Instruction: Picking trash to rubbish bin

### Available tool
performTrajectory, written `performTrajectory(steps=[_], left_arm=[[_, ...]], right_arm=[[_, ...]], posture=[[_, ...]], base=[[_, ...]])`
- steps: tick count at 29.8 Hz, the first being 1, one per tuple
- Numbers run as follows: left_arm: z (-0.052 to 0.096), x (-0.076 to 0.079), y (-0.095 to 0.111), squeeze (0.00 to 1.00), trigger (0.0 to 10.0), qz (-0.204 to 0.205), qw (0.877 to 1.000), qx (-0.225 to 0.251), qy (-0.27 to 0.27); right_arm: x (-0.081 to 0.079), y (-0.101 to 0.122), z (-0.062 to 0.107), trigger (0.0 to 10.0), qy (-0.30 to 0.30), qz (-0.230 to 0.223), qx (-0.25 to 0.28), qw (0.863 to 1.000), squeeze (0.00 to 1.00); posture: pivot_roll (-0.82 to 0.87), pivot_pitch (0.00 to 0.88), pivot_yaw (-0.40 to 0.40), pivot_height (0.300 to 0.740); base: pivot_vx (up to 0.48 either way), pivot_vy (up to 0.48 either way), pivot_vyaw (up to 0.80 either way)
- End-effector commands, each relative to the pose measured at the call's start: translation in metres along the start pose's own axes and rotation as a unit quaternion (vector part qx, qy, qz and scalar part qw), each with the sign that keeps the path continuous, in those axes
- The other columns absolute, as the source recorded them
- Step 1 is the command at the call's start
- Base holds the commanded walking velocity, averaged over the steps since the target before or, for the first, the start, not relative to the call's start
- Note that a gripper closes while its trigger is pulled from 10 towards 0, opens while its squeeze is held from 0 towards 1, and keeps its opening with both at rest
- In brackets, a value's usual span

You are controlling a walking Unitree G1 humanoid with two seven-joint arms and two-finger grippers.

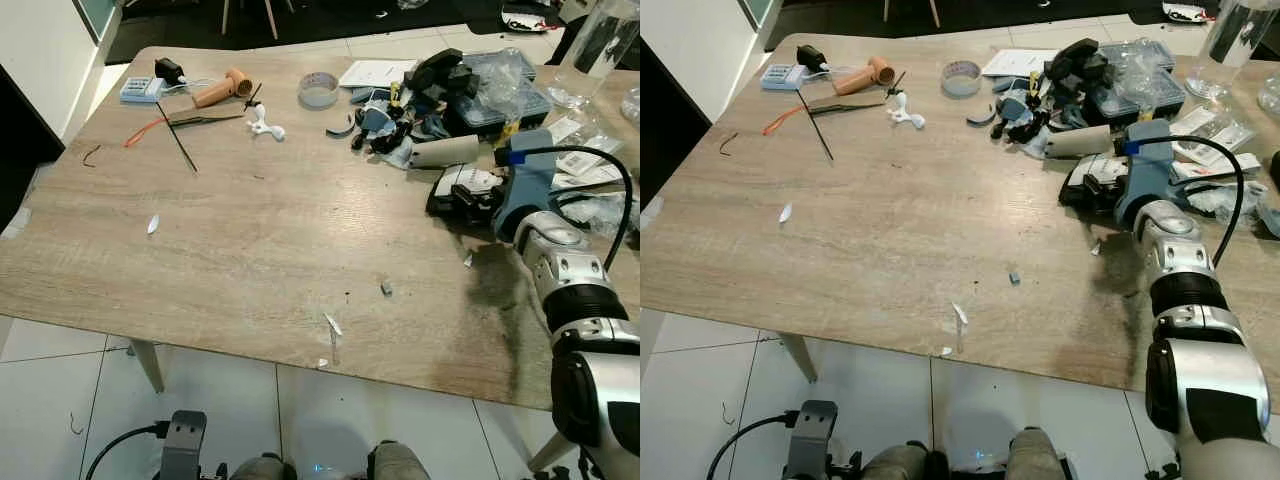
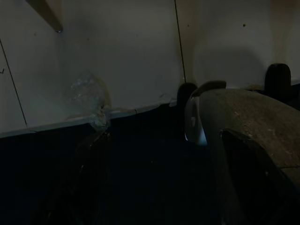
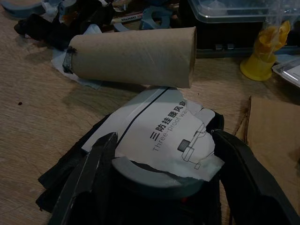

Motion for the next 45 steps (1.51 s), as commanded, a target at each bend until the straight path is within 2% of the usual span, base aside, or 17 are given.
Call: performTrajectory(steps=[1, 11, 19, 20, 21, 22, 23, 25, 30, 33, 34, 35, 37, 38, 41, 42, 45], left_arm=[[0.007, 0.009, -0.030, 0.00, 10.0, 0.001, 0.998, -0.059, -0.021], [0.003, 0.010, -0.020, 0.00, 10.0, 0.003, 0.999, -0.050, -0.020], [0.001, 0.012, -0.017, 0.00, 10.0, 0.004, 0.999, -0.048, -0.021], [0.001, 0.012, -0.017, 0.00, 10.0, 0.004, 0.999, -0.049, -0.021], [0.001, 0.012, -0.017, 0.00, 10.0, 0.004, 0.999, -0.049, -0.021], [0.001, 0.012, -0.017, 0.00, 10.0, 0.004, 0.999, -0.049, -0.021], [0.001, 0.012, -0.017, 0.00, 10.0, 0.004, 0.999, -0.049, -0.021], [0.001, 0.013, -0.016, 0.00, 10.0, 0.005, 0.999, -0.049, -0.022], [0.000, 0.013, -0.015, 0.00, 10.0, 0.006, 0.999, -0.049, -0.022], [0.000, 0.014, -0.014, 0.00, 10.0, 0.007, 0.999, -0.048, -0.022], [0.000, 0.014, -0.014, 0.00, 10.0, 0.007, 0.999, -0.048, -0.021], [0.000, 0.014, -0.014, 0.00, 10.0, 0.007, 0.999, -0.048, -0.021], [0.000, 0.014, -0.013, 0.00, 10.0, 0.008, 0.999, -0.048, -0.021], [0.000, 0.014, -0.013, 0.00, 10.0, 0.008, 0.999, -0.048, -0.021], [-0.001, 0.014, -0.011, 0.00, 10.0, 0.010, 0.999, -0.046, -0.021], [-0.001, 0.014, -0.011, 0.00, 10.0, 0.010, 0.999, -0.046, -0.021], [-0.002, 0.014, -0.010, 0.00, 10.0, 0.012, 0.999, -0.046, -0.020]], right_arm=[[0.000, -0.022, 0.002, 0.0, -0.004, -0.015, -0.043, 0.999, 0.00], [-0.008, -0.016, -0.003, 0.0, 0.006, -0.027, -0.041, 0.999, 0.00], [-0.021, 0.001, -0.004, 0.0, 0.056, -0.015, -0.008, 0.998, 0.00], [-0.023, 0.003, -0.004, 9.1, 0.060, -0.004, -0.007, 0.998, 0.00], [-0.023, 0.005, -0.005, 4.4, 0.058, 0.005, -0.009, 0.998, 0.00], [-0.023, 0.005, -0.005, 4.4, 0.058, 0.005, -0.009, 0.998, 0.00], [-0.022, 0.006, -0.005, 0.1, 0.052, 0.009, -0.011, 0.999, 0.00], [-0.022, 0.007, -0.005, 0.0, 0.050, 0.012, -0.012, 0.999, 0.00], [-0.034, 0.026, -0.005, 0.0, 0.089, -0.011, 0.037, 0.995, 0.00], [-0.056, 0.043, -0.001, 0.0, 0.169, -0.051, 0.086, 0.981, 0.00], [-0.068, 0.052, 0.003, 0.0, 0.208, -0.071, 0.107, 0.970, 0.00], [-0.068, 0.052, 0.003, 0.0, 0.208, -0.071, 0.107, 0.970, 0.00], [-0.083, 0.063, 0.011, 0.0, 0.261, -0.101, 0.135, 0.950, 0.00], [-0.083, 0.063, 0.011, 0.0, 0.261, -0.101, 0.135, 0.950, 0.00], [-0.110, 0.083, 0.031, 0.0, 0.369, -0.157, 0.177, 0.899, 0.00], [-0.110, 0.083, 0.031, 0.0, 0.369, -0.157, 0.177, 0.899, 0.00], [-0.137, 0.088, 0.056, 0.0, 0.475, -0.183, 0.188, 0.840, 0.00]], posture=[[-0.07, 0.154, 0.051, 0.740], [-0.07, 0.131, 0.043, 0.740], [-0.08, 0.124, 0.043, 0.740], [-0.08, 0.119, 0.042, 0.740], [-0.08, 0.119, 0.042, 0.740], [-0.08, 0.119, 0.042, 0.740], [-0.08, 0.118, 0.041, 0.740], [-0.08, 0.115, 0.041, 0.740], [-0.08, 0.111, 0.038, 0.740], [-0.08, 0.106, 0.035, 0.740], [-0.08, 0.106, 0.035, 0.740], [-0.08, 0.106, 0.035, 0.740], [-0.08, 0.101, 0.033, 0.740], [-0.08, 0.101, 0.033, 0.740], [-0.08, 0.090, 0.030, 0.740], [-0.08, 0.090, 0.030, 0.740], [-0.08, 0.081, 0.032, 0.740]], base=[[0.000, 0.000, 0.00], [0.000, 0.000, 0.00], [0.000, 0.000, 0.00], [0.000, 0.000, 0.00], [0.000, 0.000, 0.00], [0.000, 0.000, 0.00], [0.000, 0.000, 0.00], [0.000, 0.000, 0.00], [0.000, 0.000, 0.00], [0.000, 0.000, 0.00], [0.000, 0.000, 0.00], [0.000, 0.000, 0.00], [0.000, 0.000, 0.00], [0.000, 0.000, 0.00], [0.000, 0.000, 0.00], [0.000, 0.000, 0.00], [0.000, 0.000, 0.00]])
Point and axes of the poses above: a point about 5 cm out from each wrist's last joint towards the gripper, its own z axis pointing back from the gripper into the wrist, its own y axis along the axis of the wrist's last joint, x = y × z, the point moved 3 cm from there along -z, pointing out of the wrist towards the gripper, and after that the axes turned 10 degrees about -z, right-handed, at the moved point
